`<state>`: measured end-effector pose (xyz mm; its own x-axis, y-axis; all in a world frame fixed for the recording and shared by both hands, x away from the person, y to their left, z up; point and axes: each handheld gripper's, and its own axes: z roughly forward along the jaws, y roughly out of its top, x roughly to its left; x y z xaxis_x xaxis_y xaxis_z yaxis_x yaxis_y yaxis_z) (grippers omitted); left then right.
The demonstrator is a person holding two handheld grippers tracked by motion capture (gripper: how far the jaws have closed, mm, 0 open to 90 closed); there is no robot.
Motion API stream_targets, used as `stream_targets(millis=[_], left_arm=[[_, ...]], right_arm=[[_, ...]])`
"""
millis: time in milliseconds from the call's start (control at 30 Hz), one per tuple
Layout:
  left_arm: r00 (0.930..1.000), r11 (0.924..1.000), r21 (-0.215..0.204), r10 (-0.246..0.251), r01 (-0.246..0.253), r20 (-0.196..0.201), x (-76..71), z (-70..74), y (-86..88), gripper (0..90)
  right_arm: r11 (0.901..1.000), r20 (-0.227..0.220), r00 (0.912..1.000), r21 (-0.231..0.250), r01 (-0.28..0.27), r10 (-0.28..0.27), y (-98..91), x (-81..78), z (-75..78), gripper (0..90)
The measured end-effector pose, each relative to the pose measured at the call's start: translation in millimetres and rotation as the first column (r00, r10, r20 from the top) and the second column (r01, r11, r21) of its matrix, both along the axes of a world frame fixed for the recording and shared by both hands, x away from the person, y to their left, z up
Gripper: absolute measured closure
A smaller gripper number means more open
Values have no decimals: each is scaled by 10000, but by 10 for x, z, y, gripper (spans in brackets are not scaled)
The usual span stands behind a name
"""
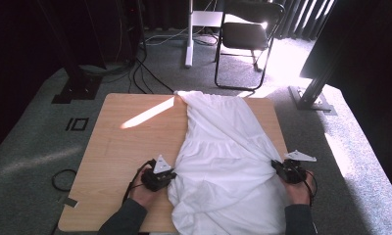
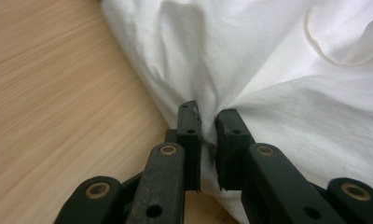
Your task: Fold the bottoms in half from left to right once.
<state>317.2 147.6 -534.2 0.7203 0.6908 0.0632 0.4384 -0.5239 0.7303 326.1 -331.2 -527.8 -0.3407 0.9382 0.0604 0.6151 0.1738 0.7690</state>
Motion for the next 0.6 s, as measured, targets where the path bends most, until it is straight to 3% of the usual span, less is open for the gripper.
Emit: stream_targets(millis=[100, 167, 300, 400, 467, 533, 600], left_arm=[[9978, 9979, 223, 600, -607, 279, 43, 29, 149, 829], [9932, 9938, 84, 1109, -1113, 355, 104, 57, 269, 829], [9821, 9817, -288, 1881, -1880, 10, 221, 40, 434, 822], [9842, 9842, -59, 1770, -1770, 56, 213, 17, 389, 804], [9865, 9868, -10, 1621, -1621, 230, 169, 42, 360, 750], [9836, 9846, -27, 1747, -1748, 447, 128, 82, 361, 690], [9846, 9845, -435, 1712, -1696, 361, 85, 129, 400, 618]], right_arm=[[9996, -53, 9997, 78, -255, 255, 99, -23, 3, 881], [9989, -80, 9989, 31, -462, 462, 163, -29, 1, 884], [9978, -206, 9976, -102, -660, 658, 255, 0, -47, 886], [9984, -222, 9983, -185, -543, 539, 270, 26, -67, 887], [9993, -129, 9996, -295, -244, 240, 237, 35, -51, 887], [9992, -126, 9997, -334, 221, -225, 180, 51, -38, 885], [9973, -267, 9983, -527, 502, -517, 150, 64, -31, 848]])
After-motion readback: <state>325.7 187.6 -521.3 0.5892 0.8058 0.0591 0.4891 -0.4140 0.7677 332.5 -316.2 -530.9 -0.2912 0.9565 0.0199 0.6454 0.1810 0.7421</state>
